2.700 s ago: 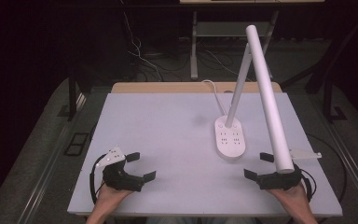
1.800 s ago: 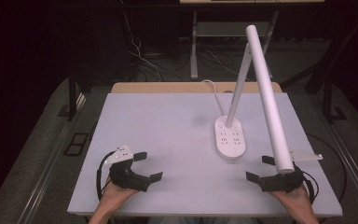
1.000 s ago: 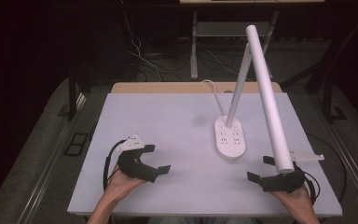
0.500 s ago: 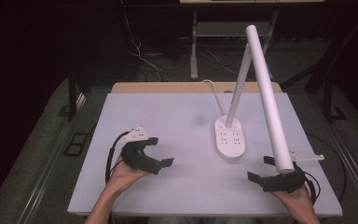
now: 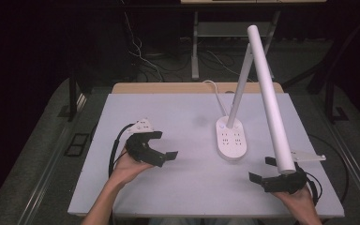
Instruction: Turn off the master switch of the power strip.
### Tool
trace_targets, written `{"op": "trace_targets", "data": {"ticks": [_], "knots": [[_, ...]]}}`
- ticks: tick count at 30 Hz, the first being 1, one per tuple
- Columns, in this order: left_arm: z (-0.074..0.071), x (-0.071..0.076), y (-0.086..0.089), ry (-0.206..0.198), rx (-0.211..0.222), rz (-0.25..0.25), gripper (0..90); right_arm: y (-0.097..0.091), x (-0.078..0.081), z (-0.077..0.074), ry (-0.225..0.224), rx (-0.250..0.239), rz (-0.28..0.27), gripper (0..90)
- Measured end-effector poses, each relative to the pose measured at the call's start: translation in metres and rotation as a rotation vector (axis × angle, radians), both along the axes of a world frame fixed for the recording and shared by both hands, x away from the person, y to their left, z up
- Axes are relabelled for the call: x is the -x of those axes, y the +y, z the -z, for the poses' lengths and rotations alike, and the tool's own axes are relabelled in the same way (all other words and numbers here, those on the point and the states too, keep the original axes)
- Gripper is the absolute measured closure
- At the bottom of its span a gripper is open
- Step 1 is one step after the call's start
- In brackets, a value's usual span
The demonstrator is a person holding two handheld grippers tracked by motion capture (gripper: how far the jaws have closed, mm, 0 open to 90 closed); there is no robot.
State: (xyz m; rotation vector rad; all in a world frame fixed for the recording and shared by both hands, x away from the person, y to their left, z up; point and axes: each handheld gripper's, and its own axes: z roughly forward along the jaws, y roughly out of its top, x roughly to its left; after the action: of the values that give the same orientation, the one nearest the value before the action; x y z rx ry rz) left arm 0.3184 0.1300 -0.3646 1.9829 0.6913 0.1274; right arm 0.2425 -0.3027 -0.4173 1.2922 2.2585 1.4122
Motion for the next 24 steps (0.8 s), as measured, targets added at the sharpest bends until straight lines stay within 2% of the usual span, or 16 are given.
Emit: {"op": "trace_targets", "data": {"ticks": [12, 15, 24], "knots": [[-0.014, -0.013, -0.014, -0.013, -0.02, 0.018, 0.0, 0.0, 0.0, 0.0, 0.005, 0.002, -0.005, 0.2], [-0.018, -0.019, -0.018, -0.017, -0.037, 0.031, 0.0, -0.001, 0.0, 0.0, 0.0, 0.003, -0.002, 0.2], [-0.019, -0.028, -0.027, -0.01, -0.056, 0.045, 0.0, 0.0, 0.001, 0.0, 0.011, 0.0, 0.0, 0.2]]}}
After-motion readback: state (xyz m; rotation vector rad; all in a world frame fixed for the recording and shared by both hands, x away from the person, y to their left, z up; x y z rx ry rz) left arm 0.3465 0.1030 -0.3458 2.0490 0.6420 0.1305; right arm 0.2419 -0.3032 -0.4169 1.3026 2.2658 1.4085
